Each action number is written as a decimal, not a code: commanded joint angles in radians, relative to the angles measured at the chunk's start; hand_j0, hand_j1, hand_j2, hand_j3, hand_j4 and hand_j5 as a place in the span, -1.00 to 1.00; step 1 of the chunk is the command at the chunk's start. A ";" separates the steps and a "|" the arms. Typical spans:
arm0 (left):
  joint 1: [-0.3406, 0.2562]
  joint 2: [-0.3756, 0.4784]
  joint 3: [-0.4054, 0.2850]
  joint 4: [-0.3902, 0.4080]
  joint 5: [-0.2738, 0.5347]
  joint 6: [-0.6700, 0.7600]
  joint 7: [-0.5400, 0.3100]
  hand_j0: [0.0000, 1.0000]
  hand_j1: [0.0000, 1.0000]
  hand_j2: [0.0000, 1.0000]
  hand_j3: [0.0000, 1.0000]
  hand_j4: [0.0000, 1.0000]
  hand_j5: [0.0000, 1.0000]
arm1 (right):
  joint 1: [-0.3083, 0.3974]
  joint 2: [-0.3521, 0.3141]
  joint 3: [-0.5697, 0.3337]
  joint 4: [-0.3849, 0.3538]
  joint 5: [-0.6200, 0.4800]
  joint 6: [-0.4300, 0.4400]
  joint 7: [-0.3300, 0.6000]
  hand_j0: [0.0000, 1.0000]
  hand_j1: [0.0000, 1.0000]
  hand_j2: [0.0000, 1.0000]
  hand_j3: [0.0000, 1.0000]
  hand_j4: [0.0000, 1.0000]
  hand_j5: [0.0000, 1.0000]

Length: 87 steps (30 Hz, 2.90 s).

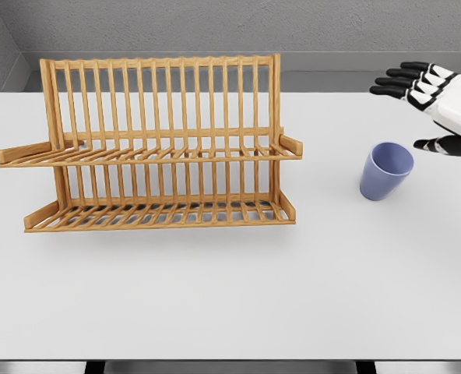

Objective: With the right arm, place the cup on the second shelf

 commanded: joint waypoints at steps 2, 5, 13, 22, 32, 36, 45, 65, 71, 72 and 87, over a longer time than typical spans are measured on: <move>0.002 0.000 0.000 -0.001 0.000 0.000 0.000 1.00 1.00 1.00 1.00 1.00 1.00 | 0.000 -0.004 0.005 -0.002 -0.008 0.001 -0.001 1.00 1.00 1.00 1.00 1.00 1.00; 0.000 0.000 0.000 -0.001 0.000 0.000 0.000 1.00 1.00 1.00 1.00 1.00 1.00 | 0.020 -0.091 0.005 -0.005 -0.016 0.001 -0.005 1.00 1.00 1.00 1.00 1.00 1.00; 0.000 0.000 0.000 -0.001 0.000 0.000 0.000 1.00 1.00 1.00 1.00 1.00 1.00 | 0.022 -0.057 -0.169 0.000 -0.019 0.001 0.477 1.00 1.00 1.00 1.00 1.00 1.00; 0.000 0.000 0.000 0.001 0.000 0.000 0.001 1.00 1.00 1.00 1.00 1.00 1.00 | -0.199 0.029 0.087 0.131 -0.018 0.001 0.477 1.00 1.00 1.00 1.00 1.00 1.00; 0.002 0.000 0.000 -0.001 0.000 0.000 0.000 1.00 1.00 1.00 1.00 1.00 1.00 | -0.210 0.053 0.163 0.222 -0.016 0.001 0.477 1.00 1.00 1.00 1.00 1.00 1.00; 0.002 0.000 0.000 0.001 0.000 0.000 0.000 1.00 1.00 1.00 1.00 1.00 1.00 | -0.213 0.058 0.209 0.303 -0.013 0.001 0.477 1.00 1.00 1.00 1.00 1.00 1.00; 0.000 0.000 0.000 -0.001 0.000 0.000 0.000 1.00 1.00 1.00 1.00 1.00 1.00 | -0.334 0.119 0.318 0.409 -0.005 0.001 0.477 1.00 1.00 1.00 1.00 1.00 1.00; 0.000 0.000 0.000 -0.001 0.000 0.000 0.000 1.00 1.00 1.00 1.00 1.00 1.00 | -0.414 0.161 0.417 0.484 -0.005 0.001 0.477 1.00 1.00 1.00 1.00 1.00 1.00; 0.000 0.000 0.000 -0.001 0.000 0.000 0.000 1.00 1.00 1.00 1.00 1.00 1.00 | -0.411 0.151 0.416 0.461 -0.005 0.001 0.477 1.00 1.00 1.00 1.00 1.00 1.00; 0.002 0.000 0.000 -0.001 0.000 0.000 0.000 1.00 1.00 1.00 1.00 1.00 1.00 | -0.411 0.151 0.416 0.461 -0.005 0.001 0.477 1.00 1.00 1.00 1.00 1.00 1.00; 0.000 0.000 0.000 0.001 0.000 0.000 0.000 1.00 1.00 1.00 1.00 1.00 1.00 | -0.406 0.150 0.419 0.437 -0.005 0.001 0.477 0.34 0.34 0.34 0.34 0.34 0.34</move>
